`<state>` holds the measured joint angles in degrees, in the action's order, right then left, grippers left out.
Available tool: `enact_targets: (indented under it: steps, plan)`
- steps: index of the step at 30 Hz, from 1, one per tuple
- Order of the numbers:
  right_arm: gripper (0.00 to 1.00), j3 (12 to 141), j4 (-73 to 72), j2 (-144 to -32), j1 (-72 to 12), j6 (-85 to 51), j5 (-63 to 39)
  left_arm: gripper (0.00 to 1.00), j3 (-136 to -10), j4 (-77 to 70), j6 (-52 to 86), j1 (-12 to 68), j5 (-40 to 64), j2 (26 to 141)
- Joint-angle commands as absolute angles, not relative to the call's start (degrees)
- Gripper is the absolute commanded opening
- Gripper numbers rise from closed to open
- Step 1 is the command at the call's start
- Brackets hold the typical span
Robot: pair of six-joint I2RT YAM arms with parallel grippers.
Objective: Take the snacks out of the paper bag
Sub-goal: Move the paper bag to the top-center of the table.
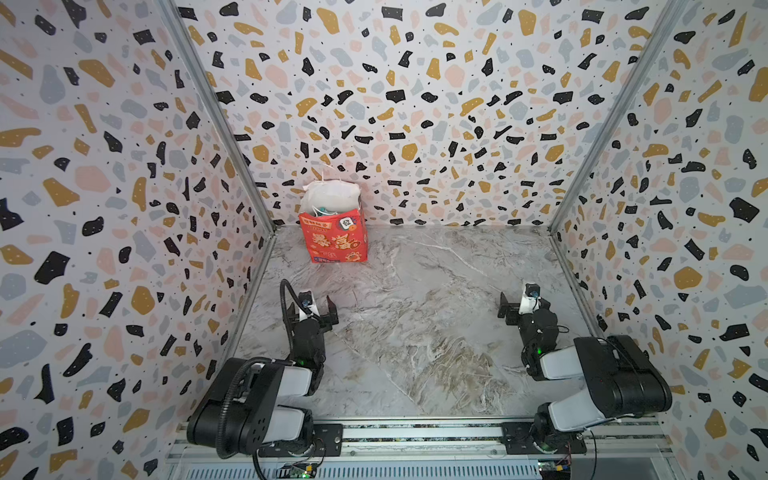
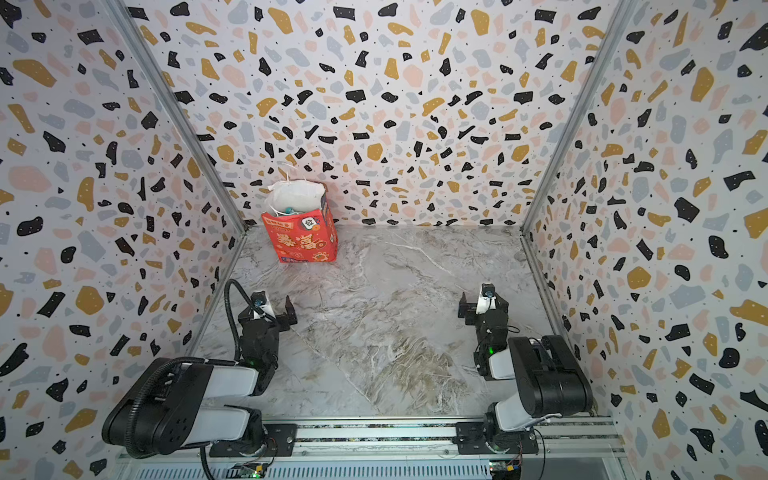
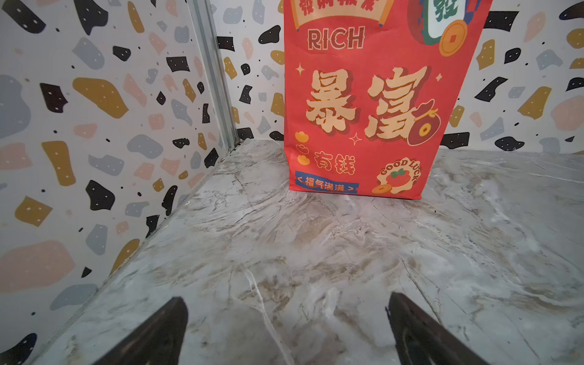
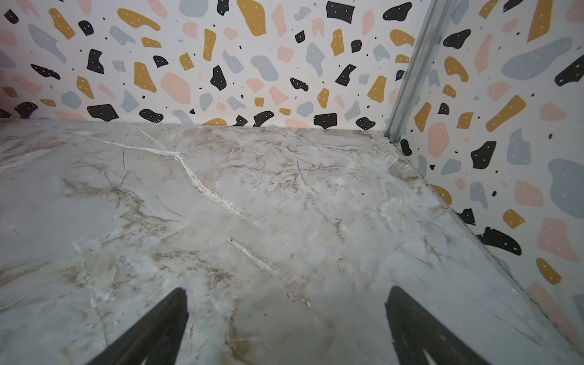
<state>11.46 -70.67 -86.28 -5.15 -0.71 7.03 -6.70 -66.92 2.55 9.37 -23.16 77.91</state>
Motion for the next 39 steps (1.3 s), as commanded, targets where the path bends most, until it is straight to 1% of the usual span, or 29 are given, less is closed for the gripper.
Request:
enact_targets:
  steps: [1,31,32,33,34,37,39]
  plan:
    - [0.99,12.0,-71.19,-85.49,-5.35,-0.18,7.05,1.0,-7.72,-68.75,2.09,9.05,-23.35,77.89]
    - [0.99,11.88,-71.44,-85.28,-5.53,0.0,7.25,1.0,-7.76,-68.69,2.33,8.53,-22.8,77.83]
    - [0.99,11.34,-72.19,-85.16,-5.59,0.19,7.38,1.0,-7.44,-69.01,2.15,8.53,-22.54,77.63]
    - [0.99,11.29,-72.88,-84.31,-6.64,0.12,10.78,1.0,-7.38,-69.25,1.54,8.57,-21.36,77.06]
    - [0.99,12.36,-69.31,-81.64,-8.93,0.95,16.24,1.0,-7.64,-68.07,0.63,8.82,-20.11,75.3]
    - [0.99,16.16,-56.34,-71.62,-13.1,8.02,8.46,1.0,-10.25,-53.57,0.52,11.92,-26.45,62.81]
    - [0.99,17.61,-54.13,-68.95,-14.21,2.37,12.27,1.0,-10.13,-49.84,5.0,12.9,-27.86,53.35]
